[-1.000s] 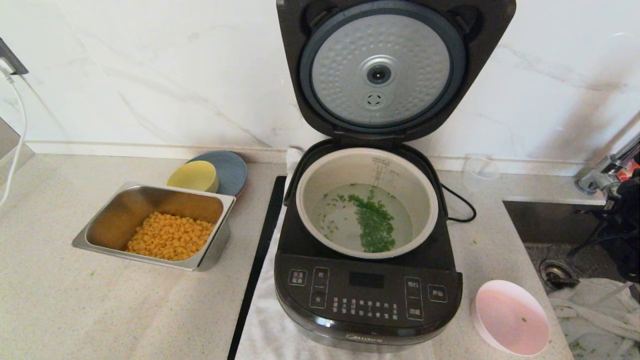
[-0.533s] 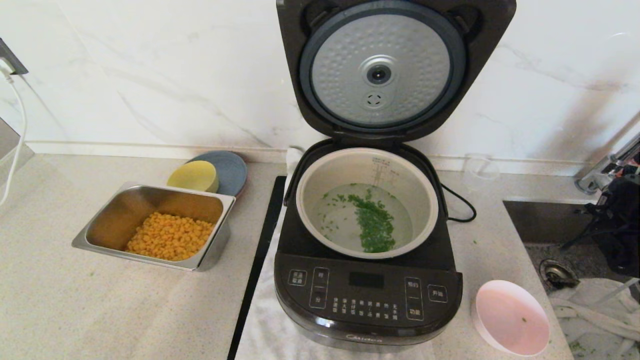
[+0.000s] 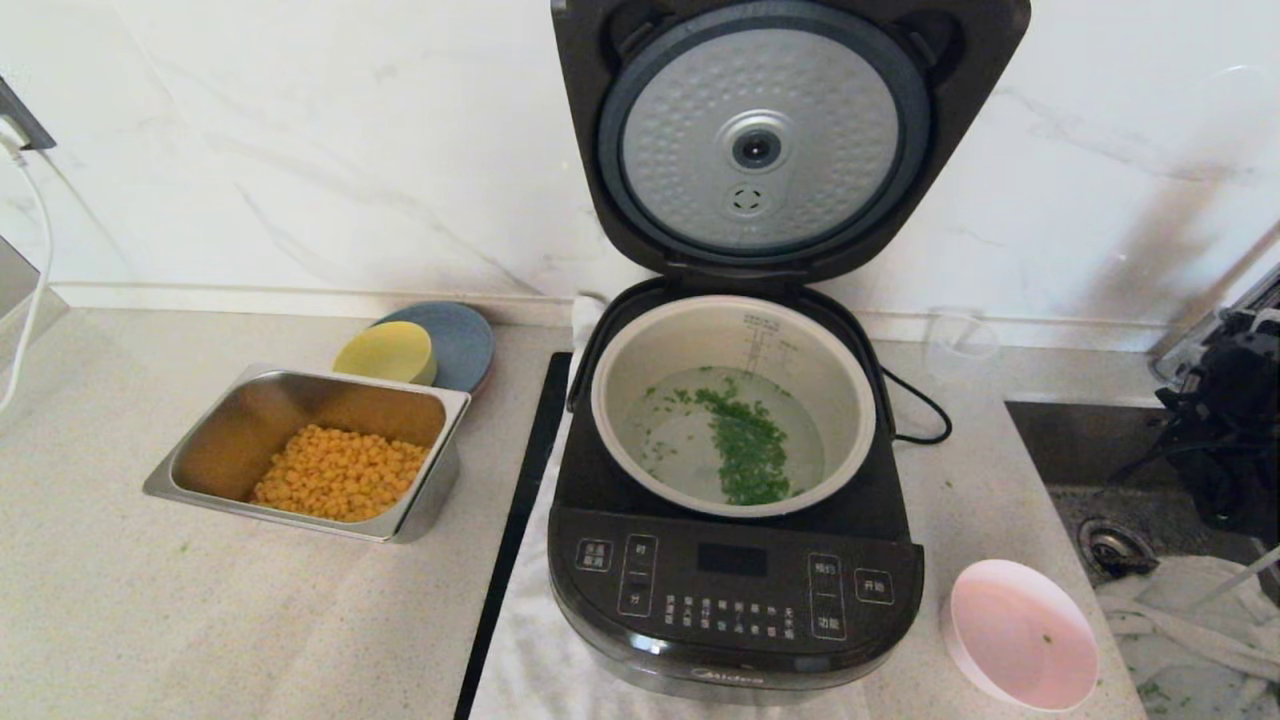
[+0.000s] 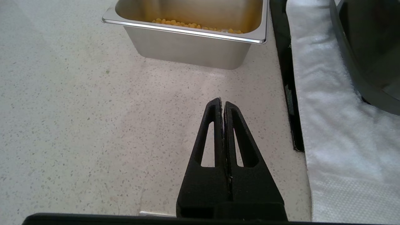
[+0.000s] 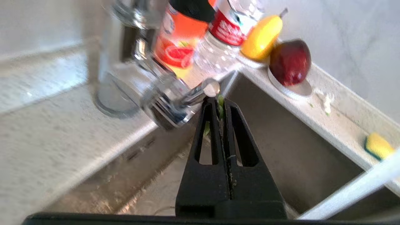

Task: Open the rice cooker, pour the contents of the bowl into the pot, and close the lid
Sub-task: Turn off the tap

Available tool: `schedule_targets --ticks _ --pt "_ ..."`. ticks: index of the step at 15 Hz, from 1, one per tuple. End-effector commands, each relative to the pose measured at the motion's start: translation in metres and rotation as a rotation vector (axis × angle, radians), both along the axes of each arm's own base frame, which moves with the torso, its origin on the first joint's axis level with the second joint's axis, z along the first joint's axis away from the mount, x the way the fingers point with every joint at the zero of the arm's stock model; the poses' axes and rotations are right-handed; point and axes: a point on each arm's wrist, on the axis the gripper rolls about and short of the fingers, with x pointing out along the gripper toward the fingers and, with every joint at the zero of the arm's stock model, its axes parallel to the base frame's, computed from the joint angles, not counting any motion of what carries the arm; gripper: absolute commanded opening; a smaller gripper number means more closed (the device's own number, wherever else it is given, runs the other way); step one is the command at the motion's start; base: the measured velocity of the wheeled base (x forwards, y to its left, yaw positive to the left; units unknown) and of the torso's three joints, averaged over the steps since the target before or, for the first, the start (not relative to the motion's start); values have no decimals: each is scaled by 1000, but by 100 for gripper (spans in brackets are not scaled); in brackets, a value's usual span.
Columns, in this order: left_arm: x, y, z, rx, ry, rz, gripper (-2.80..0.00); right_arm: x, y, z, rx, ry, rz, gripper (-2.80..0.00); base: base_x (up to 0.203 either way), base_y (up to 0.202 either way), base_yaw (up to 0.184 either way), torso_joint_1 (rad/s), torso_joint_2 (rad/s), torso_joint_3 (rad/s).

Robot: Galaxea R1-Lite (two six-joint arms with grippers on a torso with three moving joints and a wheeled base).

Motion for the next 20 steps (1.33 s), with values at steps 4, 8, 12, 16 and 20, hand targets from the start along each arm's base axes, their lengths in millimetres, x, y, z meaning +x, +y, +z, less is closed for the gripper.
schedule_targets --ticks 4,8,12,16,20 --pt "1 0 -2 0 7 0 -280 13 -2 -1 -24 -9 -17 -280 0 0 0 0 0 0" --pt "1 0 -2 0 7 0 -280 16 6 0 -25 -10 1 -280 0 0 0 0 0 0" --pt "1 0 -2 0 7 0 -280 21 6 3 -42 -13 3 -280 0 0 0 0 0 0" --pt "1 0 -2 1 7 0 -280 20 9 -1 -37 5 5 -280 0 0 0 0 0 0" --pt "1 0 -2 1 7 0 -280 -4 36 4 -18 36 57 -280 0 0 0 0 0 0"
